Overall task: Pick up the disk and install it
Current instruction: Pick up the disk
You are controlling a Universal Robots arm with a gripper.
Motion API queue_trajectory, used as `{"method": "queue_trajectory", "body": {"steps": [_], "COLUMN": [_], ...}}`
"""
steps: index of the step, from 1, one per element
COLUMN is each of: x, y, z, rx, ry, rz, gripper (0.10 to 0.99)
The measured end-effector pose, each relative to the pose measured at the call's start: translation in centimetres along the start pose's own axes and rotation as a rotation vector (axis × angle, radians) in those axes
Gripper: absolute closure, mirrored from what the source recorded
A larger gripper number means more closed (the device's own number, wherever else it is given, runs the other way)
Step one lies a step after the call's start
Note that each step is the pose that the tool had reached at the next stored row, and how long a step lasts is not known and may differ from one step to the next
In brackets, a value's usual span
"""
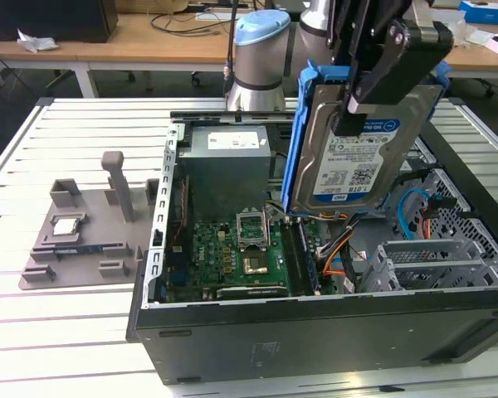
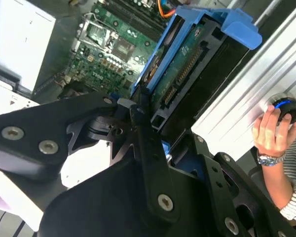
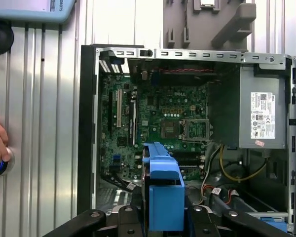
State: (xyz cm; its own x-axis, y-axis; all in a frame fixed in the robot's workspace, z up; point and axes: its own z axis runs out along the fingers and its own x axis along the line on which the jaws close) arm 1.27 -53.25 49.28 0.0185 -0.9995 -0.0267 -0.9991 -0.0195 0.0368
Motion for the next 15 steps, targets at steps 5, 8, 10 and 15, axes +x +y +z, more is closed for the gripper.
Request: {"method": "queue_trajectory", "body": {"steps": [5,8,10,15], "x": [1.52,1.67,1.71,1.76], "y": [-0.37,-0.87,-1.47,-2.71], "z": [-0.01,0.00,-0.01,-0.01], "rx": [0.000,0.000,0.000,0.000], "ry": [-0.0013,-0.0013,-0.0012,-0.0013], "rz": [0.000,0.000,0.000,0.000], "gripper": [0.718,0.718,0.718,0.718]}}
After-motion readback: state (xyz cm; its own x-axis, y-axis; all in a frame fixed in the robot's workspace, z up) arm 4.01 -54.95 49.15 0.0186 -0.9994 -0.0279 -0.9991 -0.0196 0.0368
